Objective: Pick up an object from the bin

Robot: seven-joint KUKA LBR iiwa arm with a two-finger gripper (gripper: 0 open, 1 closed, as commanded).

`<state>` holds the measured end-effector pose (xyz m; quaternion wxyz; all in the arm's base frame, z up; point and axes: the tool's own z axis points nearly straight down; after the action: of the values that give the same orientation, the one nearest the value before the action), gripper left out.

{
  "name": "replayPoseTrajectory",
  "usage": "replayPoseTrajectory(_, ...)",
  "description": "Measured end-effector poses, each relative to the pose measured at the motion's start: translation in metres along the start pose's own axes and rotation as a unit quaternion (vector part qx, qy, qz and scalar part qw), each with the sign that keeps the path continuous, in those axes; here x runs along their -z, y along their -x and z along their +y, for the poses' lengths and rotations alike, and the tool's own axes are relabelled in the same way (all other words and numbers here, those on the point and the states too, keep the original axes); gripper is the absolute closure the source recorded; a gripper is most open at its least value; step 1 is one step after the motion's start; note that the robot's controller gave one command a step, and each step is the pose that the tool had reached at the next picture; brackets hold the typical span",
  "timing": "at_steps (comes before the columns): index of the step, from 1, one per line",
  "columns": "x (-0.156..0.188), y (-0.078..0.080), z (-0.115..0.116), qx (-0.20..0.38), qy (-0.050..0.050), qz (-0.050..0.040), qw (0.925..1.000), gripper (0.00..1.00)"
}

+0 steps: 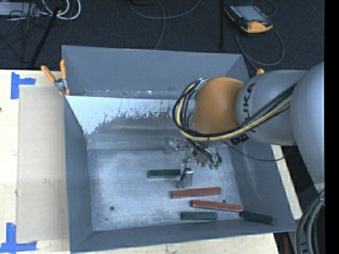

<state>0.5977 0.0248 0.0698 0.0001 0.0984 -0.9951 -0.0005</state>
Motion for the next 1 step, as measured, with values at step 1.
replayPoseTrajectory(1,0.0,0.0,0.0,0.0,0.0,0.0,1.0,1.0)
